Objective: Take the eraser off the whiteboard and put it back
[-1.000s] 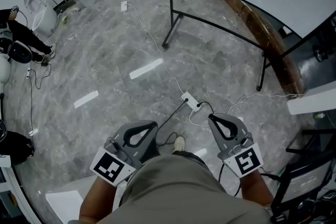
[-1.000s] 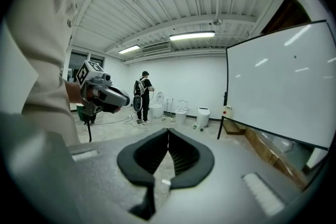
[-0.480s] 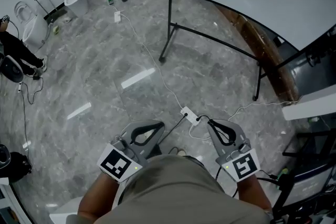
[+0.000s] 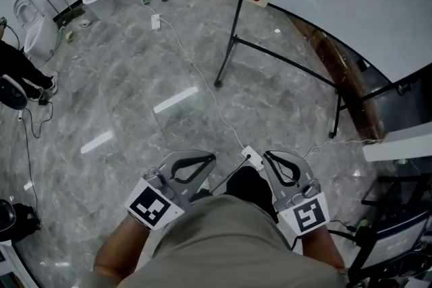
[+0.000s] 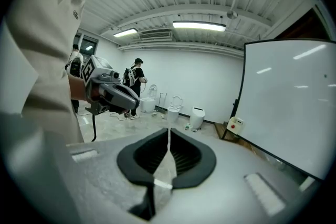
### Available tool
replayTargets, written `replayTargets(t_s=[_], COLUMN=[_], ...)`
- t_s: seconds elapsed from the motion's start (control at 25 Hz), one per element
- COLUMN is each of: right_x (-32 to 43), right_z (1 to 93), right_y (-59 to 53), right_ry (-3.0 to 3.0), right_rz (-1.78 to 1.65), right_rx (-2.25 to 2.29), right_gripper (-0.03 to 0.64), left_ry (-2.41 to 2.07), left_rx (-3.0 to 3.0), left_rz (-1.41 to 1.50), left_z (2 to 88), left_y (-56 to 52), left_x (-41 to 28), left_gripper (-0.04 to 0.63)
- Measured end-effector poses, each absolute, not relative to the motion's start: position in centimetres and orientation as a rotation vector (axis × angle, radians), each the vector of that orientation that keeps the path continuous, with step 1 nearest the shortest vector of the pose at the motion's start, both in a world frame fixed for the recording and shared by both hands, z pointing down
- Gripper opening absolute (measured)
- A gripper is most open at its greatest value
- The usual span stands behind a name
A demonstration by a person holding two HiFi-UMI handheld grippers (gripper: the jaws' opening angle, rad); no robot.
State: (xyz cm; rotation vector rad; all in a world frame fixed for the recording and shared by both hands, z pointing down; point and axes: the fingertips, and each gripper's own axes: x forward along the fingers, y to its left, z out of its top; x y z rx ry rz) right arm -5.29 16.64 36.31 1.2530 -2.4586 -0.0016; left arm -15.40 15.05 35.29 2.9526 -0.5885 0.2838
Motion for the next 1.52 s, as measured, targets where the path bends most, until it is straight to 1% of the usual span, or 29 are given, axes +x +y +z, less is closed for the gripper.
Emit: replayTargets(t_s=[0.16,0.56,0.96,1.2,1.36,1.52], right_x=[-6.6,-4.4,6.0,11.5,13.7,15.1], right_z=[36.6,38.2,37.5,38.9,40.0,41.0], right_y=[13.8,1.8,-14.1,-22.2,-27.0,-32.0], right_ry=[-2.462,-2.506,-2.530,-2.484,-2.450,-2.419], right_rz=[0.031,-0.015,-0.038,-0.086,-0.085,-0.088], right_rx=[1.223,1.180,1.189,1.179,1.183,1.189], right_gripper=[0.006,0.006,0.009,0.022,0.042,0.083], left_ry=[-0.642,-0.726,-0.783,-0.800,-0.785,-0.773], left_rx=[2.920,2.875,2.885,2.885,2.875,2.856], left_rz=[0.268,0.276,0.305,0.291,0.293,0.300], left_z=[35.4,36.3,34.1,34.3,34.4,34.7], left_y=[11.6,1.1,-13.1,-19.1,-21.6,-24.0], left_x=[-17.0,-15.9,-6.8,-2.3,-0.9,-0.7], left_gripper=[0.006,0.006,0.006,0.006,0.006,0.006])
